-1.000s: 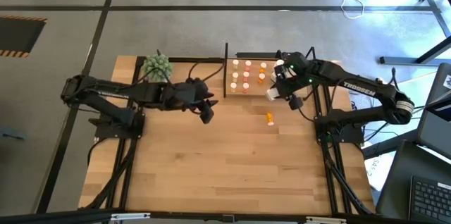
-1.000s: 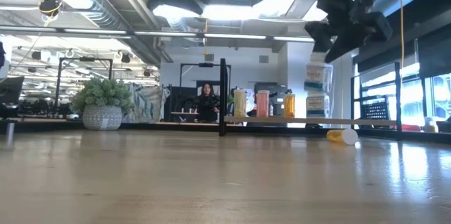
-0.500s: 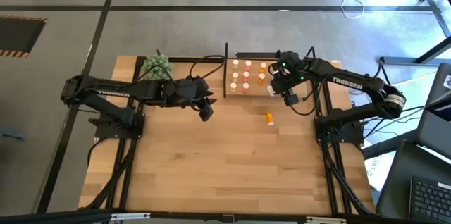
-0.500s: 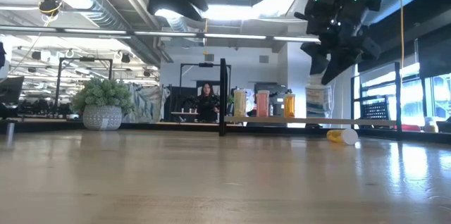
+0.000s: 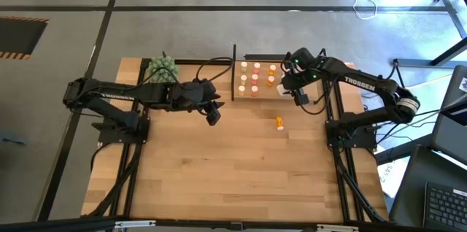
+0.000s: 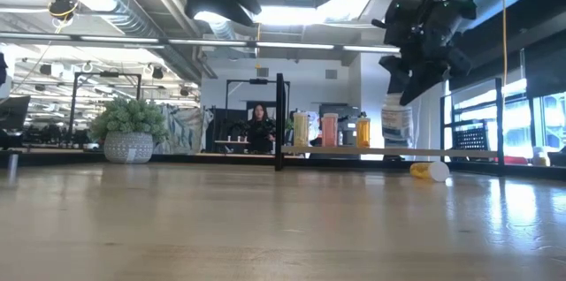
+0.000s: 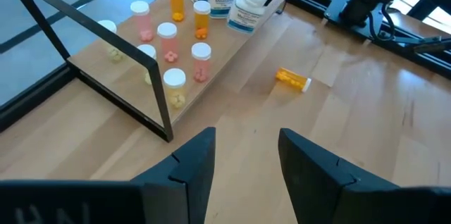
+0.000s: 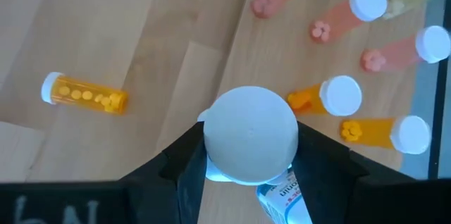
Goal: Pick and place medicine bottles onto shelf by color
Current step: Put the white pill bottle on the shelf aligned with the other white pill bottles
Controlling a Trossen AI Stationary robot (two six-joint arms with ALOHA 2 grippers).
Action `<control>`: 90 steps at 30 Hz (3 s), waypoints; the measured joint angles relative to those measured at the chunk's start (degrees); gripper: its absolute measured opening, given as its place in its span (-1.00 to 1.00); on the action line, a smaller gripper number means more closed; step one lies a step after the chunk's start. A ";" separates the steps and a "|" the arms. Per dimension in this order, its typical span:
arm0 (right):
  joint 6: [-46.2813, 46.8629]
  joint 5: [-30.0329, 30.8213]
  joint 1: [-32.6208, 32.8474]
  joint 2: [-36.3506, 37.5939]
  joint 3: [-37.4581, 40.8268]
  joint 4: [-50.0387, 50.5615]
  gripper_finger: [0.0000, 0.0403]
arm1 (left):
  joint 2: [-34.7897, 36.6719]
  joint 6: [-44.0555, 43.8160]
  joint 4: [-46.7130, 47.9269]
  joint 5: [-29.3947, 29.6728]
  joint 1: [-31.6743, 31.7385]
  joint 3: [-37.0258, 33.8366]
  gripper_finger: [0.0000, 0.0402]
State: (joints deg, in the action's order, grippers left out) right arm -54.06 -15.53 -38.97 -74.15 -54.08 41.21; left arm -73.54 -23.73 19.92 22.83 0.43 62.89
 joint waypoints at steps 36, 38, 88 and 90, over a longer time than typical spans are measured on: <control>1.53 2.48 -0.18 -3.27 -0.04 -1.11 0.07 | 0.00 0.00 0.00 0.02 0.81 -0.07 -0.25; 1.53 2.49 -0.18 -3.27 -0.04 -1.11 0.07 | 0.00 -0.02 0.00 0.02 0.81 -0.07 -0.25; 19.10 1.90 -0.18 -0.96 -10.64 9.14 0.16 | 0.01 -0.02 -0.02 0.00 0.76 -0.07 -0.25; 21.21 -4.52 -0.18 -0.62 -10.64 9.05 0.16 | 0.02 -0.02 -0.03 0.00 0.76 -0.07 -0.25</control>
State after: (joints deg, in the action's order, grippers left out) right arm -32.85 -20.05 -39.16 -74.77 -64.73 50.26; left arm -73.52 -23.75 19.90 22.83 1.19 62.83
